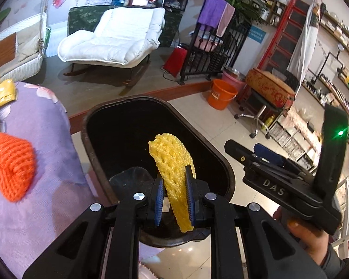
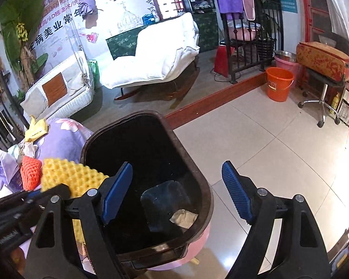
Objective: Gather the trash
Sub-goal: 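Lower the yellow foam net into the bin and open the left tool, then grasp the orange foam net with the right tool while the left tool grasps the purple bag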
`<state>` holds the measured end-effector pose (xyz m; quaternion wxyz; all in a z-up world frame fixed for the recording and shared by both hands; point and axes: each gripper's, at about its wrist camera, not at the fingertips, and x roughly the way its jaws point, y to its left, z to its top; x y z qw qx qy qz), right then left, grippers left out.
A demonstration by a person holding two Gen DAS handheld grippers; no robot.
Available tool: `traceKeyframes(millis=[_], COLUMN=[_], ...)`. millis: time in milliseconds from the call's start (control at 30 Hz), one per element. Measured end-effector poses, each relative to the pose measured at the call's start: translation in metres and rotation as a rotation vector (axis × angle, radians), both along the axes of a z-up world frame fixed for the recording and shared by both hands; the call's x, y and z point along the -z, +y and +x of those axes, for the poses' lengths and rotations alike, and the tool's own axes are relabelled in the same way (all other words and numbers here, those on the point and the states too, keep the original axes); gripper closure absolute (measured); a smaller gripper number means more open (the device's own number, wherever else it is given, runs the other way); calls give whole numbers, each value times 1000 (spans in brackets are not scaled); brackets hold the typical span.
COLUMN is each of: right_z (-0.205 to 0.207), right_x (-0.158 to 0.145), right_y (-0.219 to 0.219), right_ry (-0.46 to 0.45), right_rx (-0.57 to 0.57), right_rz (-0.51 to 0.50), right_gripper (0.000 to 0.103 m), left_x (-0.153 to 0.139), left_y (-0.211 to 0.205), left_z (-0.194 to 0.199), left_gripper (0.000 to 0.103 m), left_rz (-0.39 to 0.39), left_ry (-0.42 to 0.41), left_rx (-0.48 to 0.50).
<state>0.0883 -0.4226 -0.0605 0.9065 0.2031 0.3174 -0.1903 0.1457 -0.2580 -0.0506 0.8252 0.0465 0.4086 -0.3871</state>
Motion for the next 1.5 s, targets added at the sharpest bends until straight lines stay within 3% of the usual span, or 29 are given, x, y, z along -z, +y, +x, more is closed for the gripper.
traceKeyframes(millis=[167, 233, 300, 367, 467, 700, 967, 1167, 1500], right_z=[-2, -4, -5, -6, -7, -3, 5, 18, 49], right_x=[-1, -1, -1, -1, 0, 2, -6, -15, -31], right_y=[-7, -7, -8, -10, -13, -11, 9, 46, 134], right_ry=[-2, -1, -1, -1, 3, 0, -34, -65, -100], right_rx=[21, 26, 35, 42, 49, 47, -13, -130, -402], right_rz=[-3, -6, -7, -4, 2, 17, 23, 34, 22], right_gripper=[24, 23, 19, 17, 13, 10, 9, 9, 9], left_x=[7, 9, 11, 11, 13, 5, -12, -23, -30], left_y=[-11, -13, -14, -14, -9, 9, 38, 76, 151], left_z=[1, 1, 1, -1, 0, -9, -25, -36, -37], left_gripper=[85, 78, 45, 26, 17, 13, 10, 9, 9], left_rz=[37, 56, 64, 52, 57, 48, 35, 32, 40], left_ry=[-5, -9, -16, -25, -36, -65, -151, -223, -259], left_rx=[14, 19, 17, 4, -12, -32, -58, -123, -307])
